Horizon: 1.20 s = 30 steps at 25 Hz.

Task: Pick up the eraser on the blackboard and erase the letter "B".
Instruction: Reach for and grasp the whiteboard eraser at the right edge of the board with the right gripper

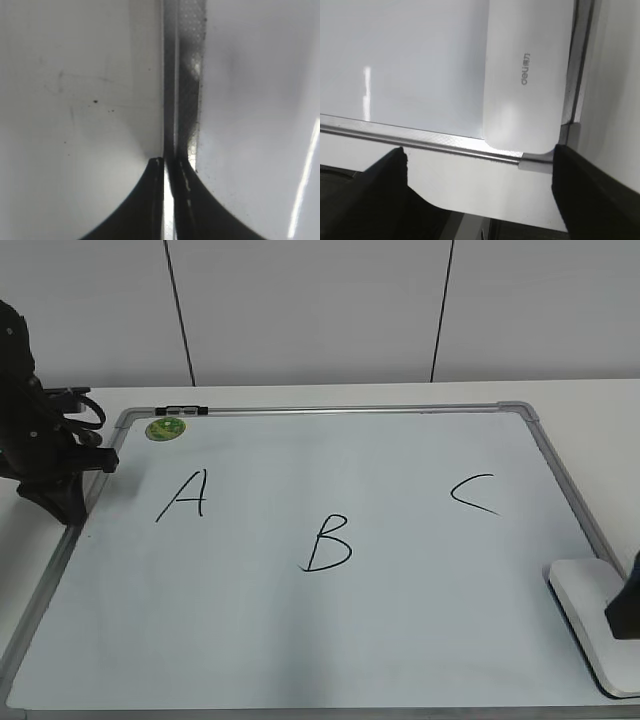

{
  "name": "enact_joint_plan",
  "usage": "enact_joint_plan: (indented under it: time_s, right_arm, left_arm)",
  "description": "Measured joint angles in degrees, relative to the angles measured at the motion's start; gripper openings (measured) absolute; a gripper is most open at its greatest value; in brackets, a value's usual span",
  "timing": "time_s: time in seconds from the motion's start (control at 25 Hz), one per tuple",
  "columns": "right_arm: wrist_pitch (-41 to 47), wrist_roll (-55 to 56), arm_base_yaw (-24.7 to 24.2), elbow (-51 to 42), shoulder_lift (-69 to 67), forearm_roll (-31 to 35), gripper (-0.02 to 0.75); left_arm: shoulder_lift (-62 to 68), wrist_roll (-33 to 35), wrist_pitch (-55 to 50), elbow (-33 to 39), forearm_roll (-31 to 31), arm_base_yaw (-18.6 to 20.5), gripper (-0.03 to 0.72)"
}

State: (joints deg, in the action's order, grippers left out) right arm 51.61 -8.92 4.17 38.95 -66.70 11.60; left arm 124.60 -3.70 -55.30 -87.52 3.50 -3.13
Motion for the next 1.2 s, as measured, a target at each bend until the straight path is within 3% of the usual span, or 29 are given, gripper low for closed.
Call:
enact_joint_plan:
  time_s: [0.56,1.2]
  right_arm:
    - [-5.74,2.53,-0.03,7.35,-22.16,-6.26,0.676]
    - [-10.92,3.37,-0.03,7.48,-27.73,-6.87,0.663]
  left_arm:
    - [0.00,0.00,-0.10,0.00,0.00,0.00,0.016]
    - [0.00,0.00,-0.03,0.00,0.00,0.00,0.016]
